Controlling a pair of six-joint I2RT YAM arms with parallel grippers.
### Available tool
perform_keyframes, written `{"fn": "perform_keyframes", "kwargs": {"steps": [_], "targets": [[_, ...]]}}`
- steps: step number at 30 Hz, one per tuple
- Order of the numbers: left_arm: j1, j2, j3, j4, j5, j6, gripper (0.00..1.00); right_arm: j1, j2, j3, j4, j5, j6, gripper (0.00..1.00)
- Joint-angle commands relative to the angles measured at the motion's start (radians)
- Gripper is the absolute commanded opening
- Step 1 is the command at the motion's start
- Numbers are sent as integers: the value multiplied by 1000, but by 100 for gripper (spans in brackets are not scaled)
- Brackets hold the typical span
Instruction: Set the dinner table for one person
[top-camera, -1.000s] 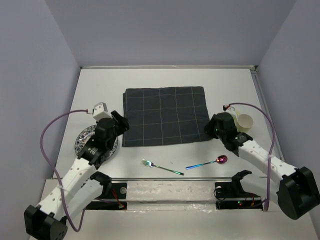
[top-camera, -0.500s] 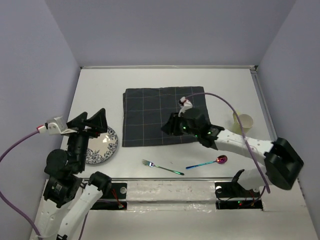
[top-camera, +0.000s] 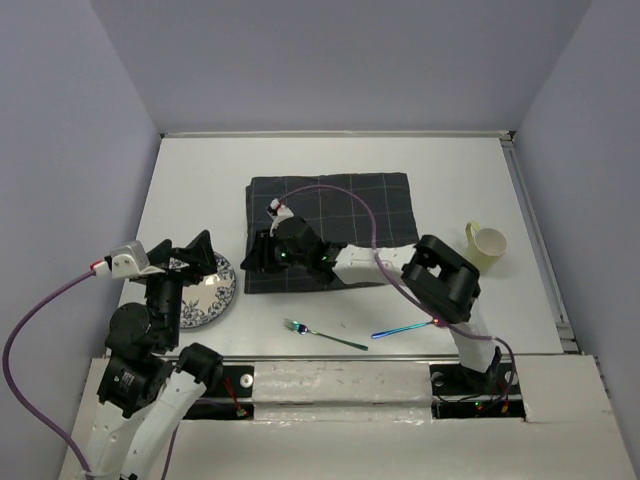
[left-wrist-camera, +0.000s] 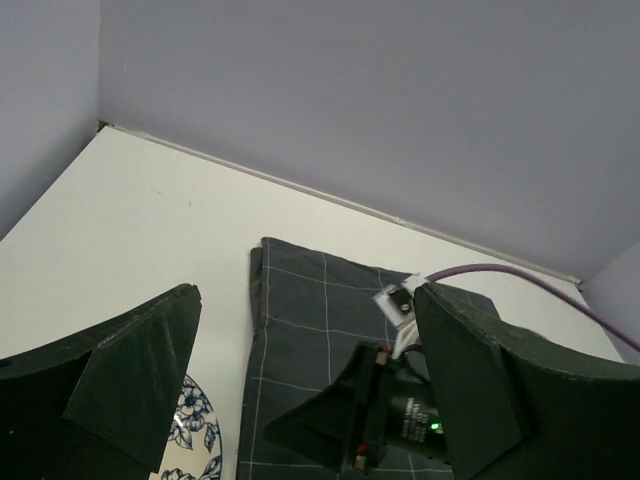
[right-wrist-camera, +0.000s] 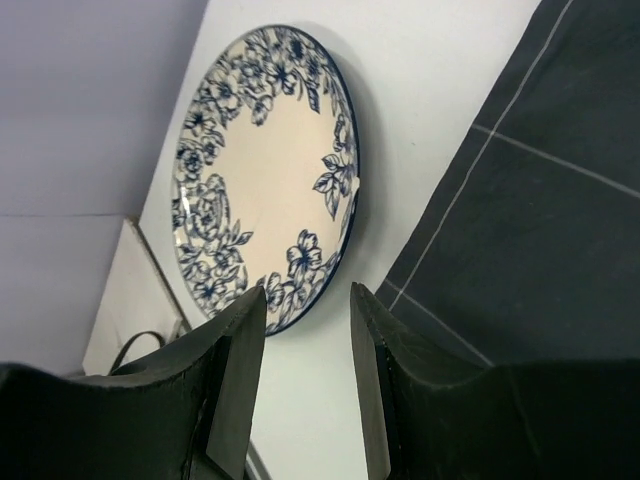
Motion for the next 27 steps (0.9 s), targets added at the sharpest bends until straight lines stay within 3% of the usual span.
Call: {"fn": "perform_keyframes", "kwargs": {"steps": [1, 10, 22, 25, 27], "targets": [[12, -3, 0, 47, 25, 30, 99, 32, 106, 148, 1, -30, 45, 45], [21, -22, -2, 50, 44, 29, 99, 41, 255, 274, -73, 0, 60, 45], [27, -32, -2, 44, 28, 23, 99, 41, 394, 394, -91, -73, 140, 42], [30, -29, 0, 46, 35, 23, 99, 41, 413, 403, -87, -92, 178, 28], [30, -29, 0, 46, 33, 24, 99, 41, 408, 397, -76, -98, 189, 10]]}}
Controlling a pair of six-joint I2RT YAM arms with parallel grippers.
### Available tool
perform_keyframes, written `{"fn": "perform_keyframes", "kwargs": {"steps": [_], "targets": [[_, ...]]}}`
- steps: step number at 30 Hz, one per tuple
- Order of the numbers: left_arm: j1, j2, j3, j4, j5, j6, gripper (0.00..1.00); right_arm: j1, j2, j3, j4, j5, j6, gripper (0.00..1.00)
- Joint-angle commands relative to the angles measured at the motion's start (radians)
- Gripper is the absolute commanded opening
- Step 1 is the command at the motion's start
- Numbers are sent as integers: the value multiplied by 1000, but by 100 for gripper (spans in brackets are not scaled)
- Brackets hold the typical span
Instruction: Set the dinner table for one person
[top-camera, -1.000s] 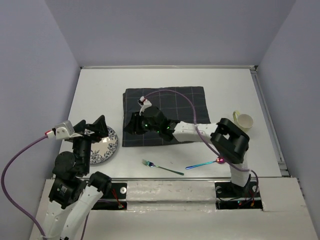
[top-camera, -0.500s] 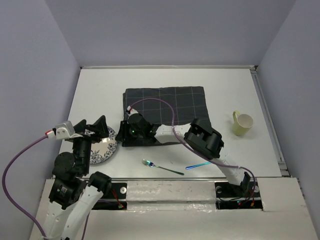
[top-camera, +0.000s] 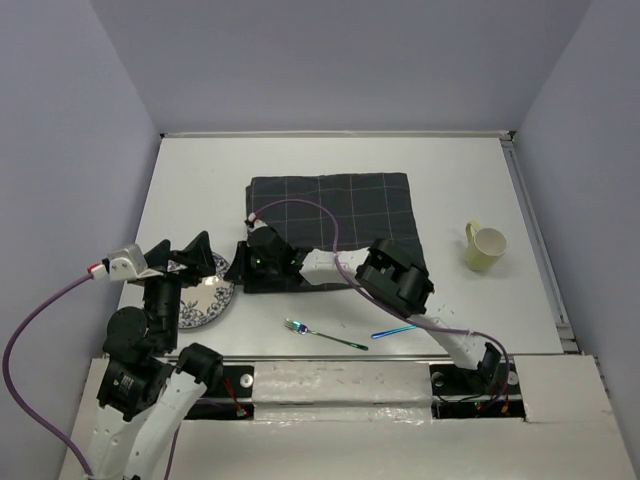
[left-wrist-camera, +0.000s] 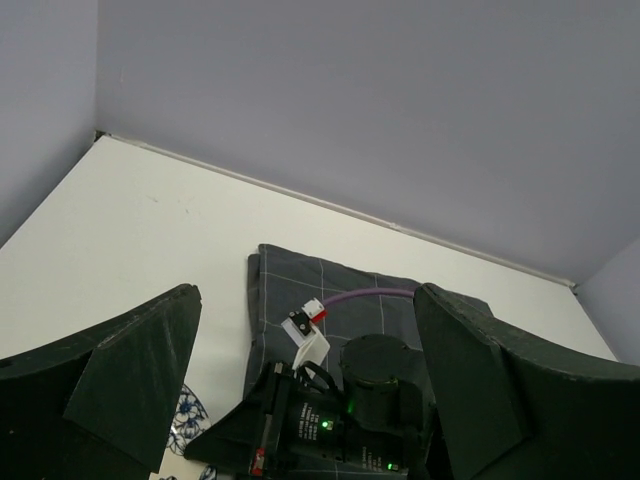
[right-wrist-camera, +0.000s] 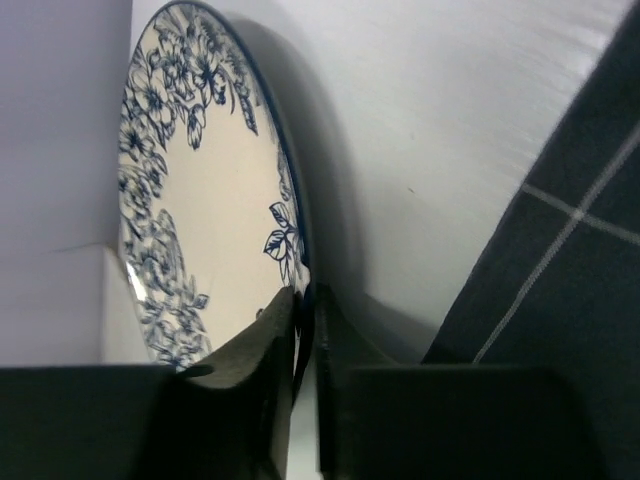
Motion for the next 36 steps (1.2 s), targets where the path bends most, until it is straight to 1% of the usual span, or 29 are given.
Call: {"fn": "perform_keyframes", "kwargs": {"steps": [1, 2, 10, 12, 13, 14, 16, 17, 18, 19, 20, 22, 23, 24, 25, 27, 32, 34, 36], "targets": [[8, -11, 1, 42, -2, 17, 99, 7, 8, 21, 12, -38, 61, 3], [11, -12, 1, 42, -7, 19, 99, 7, -2, 17, 23, -35, 69, 0], [27, -37, 16, 18, -107, 14, 99, 7, -121, 43, 97, -27, 71, 0], [27, -46, 18, 11, -124, 16, 99, 7, -182, 41, 112, -13, 69, 0], [30, -52, 18, 10, -124, 16, 99, -16, -208, 22, 121, 6, 66, 0], [30, -60, 19, 10, -128, 16, 99, -29, -269, 2, 126, 16, 68, 0], [34, -64, 23, 7, -136, 14, 99, -55, -340, -107, 155, 34, 71, 0], [34, -66, 23, 5, -133, 13, 99, -88, -404, -149, 185, 36, 78, 0], [36, -67, 23, 5, -130, 13, 99, -108, -405, -193, 198, 31, 83, 0], [37, -66, 23, 5, -127, 13, 99, -127, -468, -241, 219, 27, 90, 0], [39, -63, 23, 5, -121, 11, 99, -169, -501, -350, 280, 10, 115, 0], [42, -60, 19, 7, -114, 13, 99, -216, -559, -454, 331, -10, 140, 0], [45, -57, 19, 7, -111, 14, 99, -240, -619, -548, 366, -19, 158, 0], [45, -55, 19, 8, -105, 14, 99, -286, -647, -590, 379, -24, 164, 0], [47, -53, 18, 11, -104, 16, 99, -309, -700, -627, 388, -29, 166, 0], [48, -49, 18, 13, -96, 16, 99, -373, -749, -716, 388, -26, 158, 0], [54, -38, 13, 19, -79, 17, 99, -509, -860, -850, 381, -42, 155, 0], [57, -35, 15, 21, -73, 19, 99, -562, -875, -891, 379, -44, 152, 0], [59, -30, 13, 22, -67, 20, 99, -588, -882, -910, 376, -61, 146, 0]]}}
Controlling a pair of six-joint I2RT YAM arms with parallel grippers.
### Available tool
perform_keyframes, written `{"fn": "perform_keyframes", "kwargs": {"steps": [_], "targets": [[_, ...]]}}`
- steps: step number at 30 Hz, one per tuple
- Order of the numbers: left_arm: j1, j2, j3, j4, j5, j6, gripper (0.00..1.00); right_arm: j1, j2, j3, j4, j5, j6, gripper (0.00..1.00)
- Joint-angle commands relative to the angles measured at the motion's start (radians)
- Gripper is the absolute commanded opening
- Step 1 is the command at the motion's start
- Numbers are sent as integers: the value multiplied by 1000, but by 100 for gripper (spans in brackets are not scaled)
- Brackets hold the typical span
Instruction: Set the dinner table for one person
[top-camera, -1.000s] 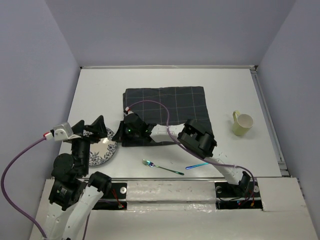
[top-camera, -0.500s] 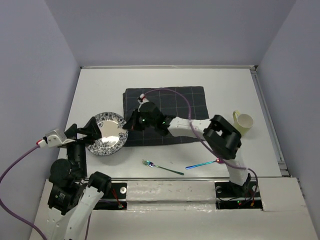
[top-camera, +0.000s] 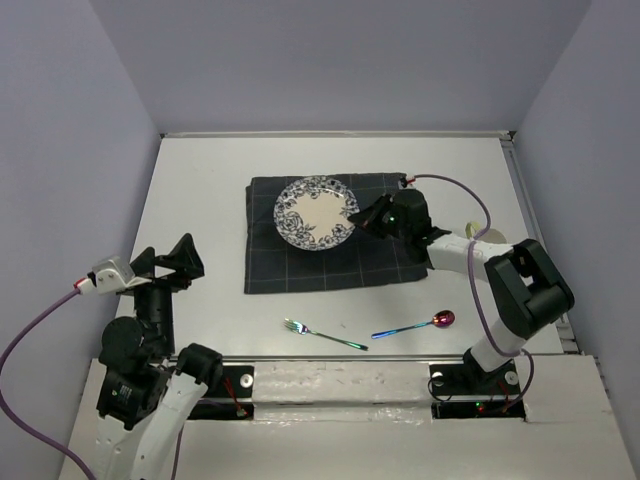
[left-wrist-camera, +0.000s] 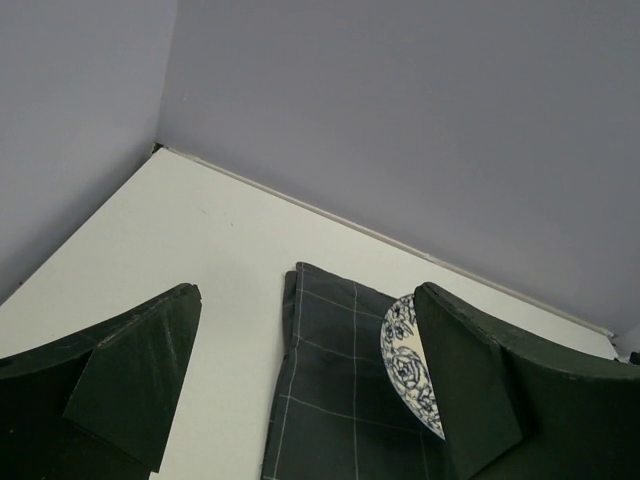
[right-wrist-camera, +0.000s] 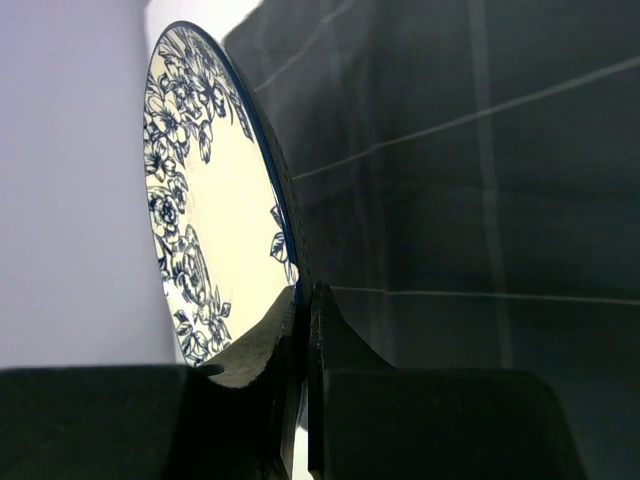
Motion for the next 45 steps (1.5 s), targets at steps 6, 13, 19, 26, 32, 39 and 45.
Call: {"fn": "perform_keyframes", "kwargs": {"steps": [6, 13, 19, 26, 32, 39, 45], "targets": [[16, 26, 12, 46, 22, 21, 99, -97, -62, -40, 168, -85, 23, 0], [19, 33, 12, 48, 33, 23, 99, -107, 11, -31, 196, -125, 29, 0], [24, 42, 10, 52, 50, 26, 99, -107, 54, -23, 213, -148, 32, 0], [28, 47, 9, 54, 62, 26, 99, -107, 105, -14, 263, -164, 55, 0], [28, 50, 9, 55, 65, 26, 99, -107, 128, -25, 262, -151, 54, 0], [28, 55, 9, 57, 68, 26, 99, -107, 154, -33, 263, -142, 49, 0], [28, 56, 9, 55, 74, 26, 99, -107, 147, -32, 211, -116, 16, 19]]}}
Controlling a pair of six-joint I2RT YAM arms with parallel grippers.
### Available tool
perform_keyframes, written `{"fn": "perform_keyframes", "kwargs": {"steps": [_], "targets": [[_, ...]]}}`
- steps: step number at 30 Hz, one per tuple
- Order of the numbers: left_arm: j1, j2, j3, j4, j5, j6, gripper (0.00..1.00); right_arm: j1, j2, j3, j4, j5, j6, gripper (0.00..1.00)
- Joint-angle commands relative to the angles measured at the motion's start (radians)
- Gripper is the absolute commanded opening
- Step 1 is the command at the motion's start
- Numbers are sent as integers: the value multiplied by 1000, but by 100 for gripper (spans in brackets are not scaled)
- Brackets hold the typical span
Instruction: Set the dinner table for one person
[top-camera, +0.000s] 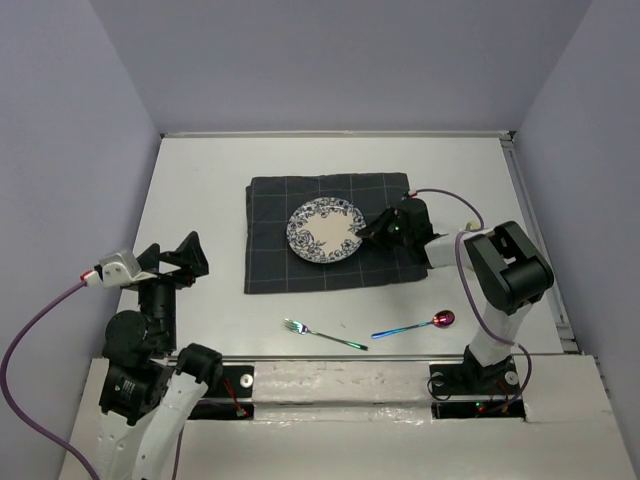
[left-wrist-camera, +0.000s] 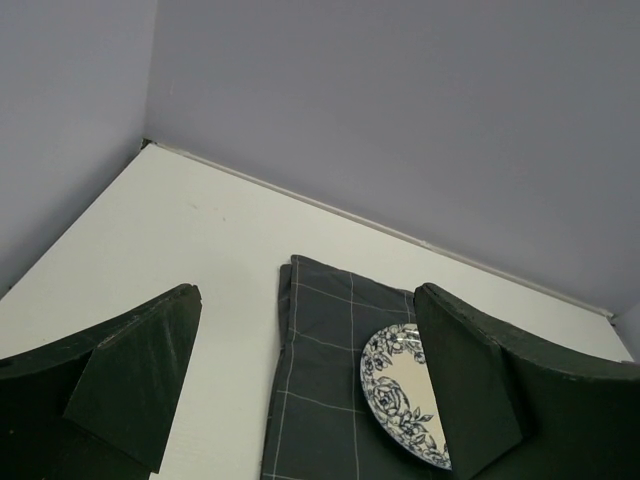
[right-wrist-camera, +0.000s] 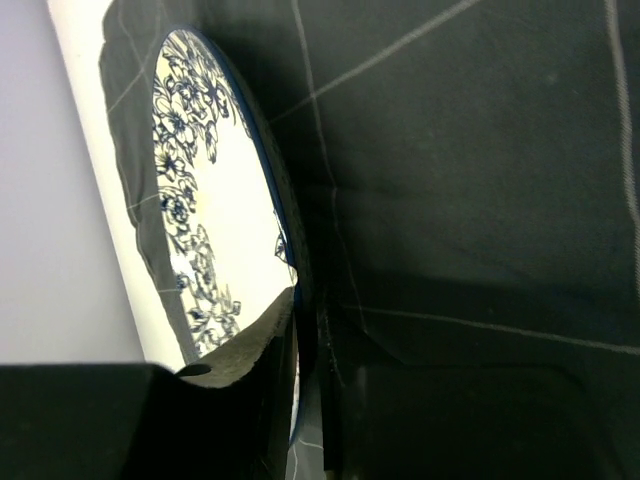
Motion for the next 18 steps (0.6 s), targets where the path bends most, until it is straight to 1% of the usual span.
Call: {"fn": "perform_keyframes", "kwargs": {"steps": [1, 5, 8, 12, 14, 17, 18], "targets": [[8, 24, 9, 49, 15, 19, 99, -3, -36, 29, 137, -8, 8, 25], [7, 21, 9, 48, 18, 20, 99, -3, -48, 43, 62, 6, -25, 33], [7, 17, 9, 48, 18, 19, 99, -3, -53, 60, -2, 18, -50, 43], [7, 10, 9, 48, 23, 19, 99, -3, -65, 64, -62, 49, -79, 47], [7, 7, 9, 48, 27, 19, 99, -3, -76, 55, -88, 61, -93, 52], [7, 4, 9, 48, 32, 17, 99, -3, -116, 43, -146, 101, -126, 55], [7, 3, 9, 48, 34, 19, 99, -3, -146, 38, -163, 130, -137, 59]]}}
